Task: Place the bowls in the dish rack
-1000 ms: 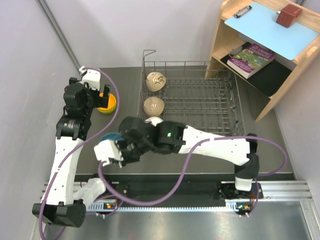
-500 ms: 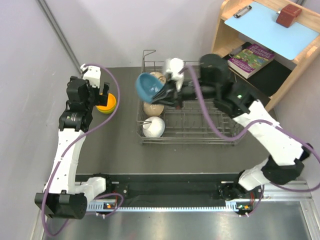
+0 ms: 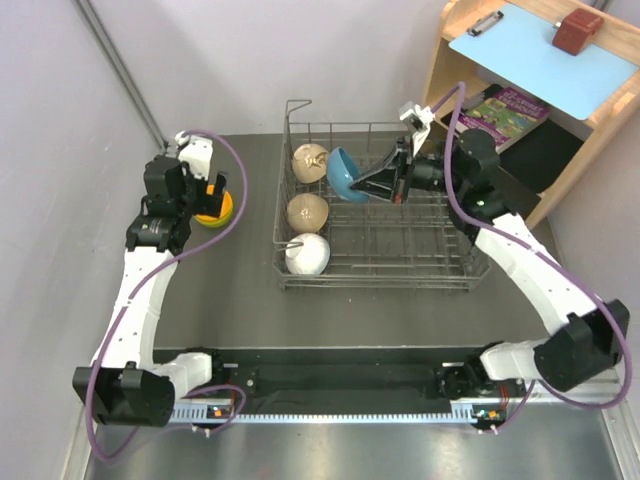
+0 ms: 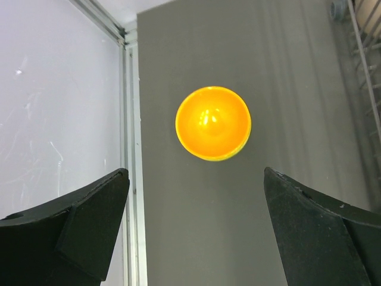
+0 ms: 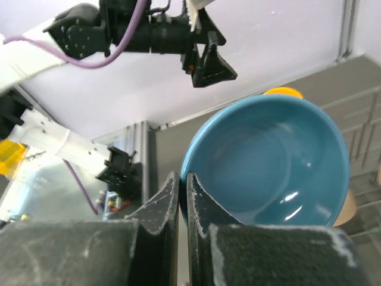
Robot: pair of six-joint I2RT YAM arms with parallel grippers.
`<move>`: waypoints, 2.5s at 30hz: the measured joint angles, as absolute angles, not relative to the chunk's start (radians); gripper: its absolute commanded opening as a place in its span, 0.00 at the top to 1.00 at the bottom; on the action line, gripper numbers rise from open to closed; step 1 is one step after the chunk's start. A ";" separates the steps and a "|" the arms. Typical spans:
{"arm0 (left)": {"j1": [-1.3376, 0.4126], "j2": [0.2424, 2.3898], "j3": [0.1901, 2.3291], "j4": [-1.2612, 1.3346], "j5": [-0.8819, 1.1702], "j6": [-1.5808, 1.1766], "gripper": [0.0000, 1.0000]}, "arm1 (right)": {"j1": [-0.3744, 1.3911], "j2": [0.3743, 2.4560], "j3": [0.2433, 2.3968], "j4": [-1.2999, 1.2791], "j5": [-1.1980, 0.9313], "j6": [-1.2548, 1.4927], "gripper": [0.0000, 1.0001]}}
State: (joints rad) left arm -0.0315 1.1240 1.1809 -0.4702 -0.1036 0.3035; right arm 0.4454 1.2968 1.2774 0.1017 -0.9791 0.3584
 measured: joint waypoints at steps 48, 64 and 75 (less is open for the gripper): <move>-0.014 1.155 1.052 -0.462 -0.039 0.366 0.01 | 0.266 1.914 0.772 1.290 -0.899 1.662 1.00; -0.014 1.172 1.052 -0.461 -0.015 0.366 0.01 | 0.184 1.984 0.770 1.324 -0.905 1.658 0.64; -0.014 1.185 1.049 -0.435 -0.019 0.374 0.01 | 0.176 1.982 0.790 1.312 -0.949 1.575 0.55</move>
State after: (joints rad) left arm -0.0135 1.1847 1.0489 -0.4355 -0.0193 0.3740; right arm 0.1761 1.9823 0.7898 1.3117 -0.9493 1.5745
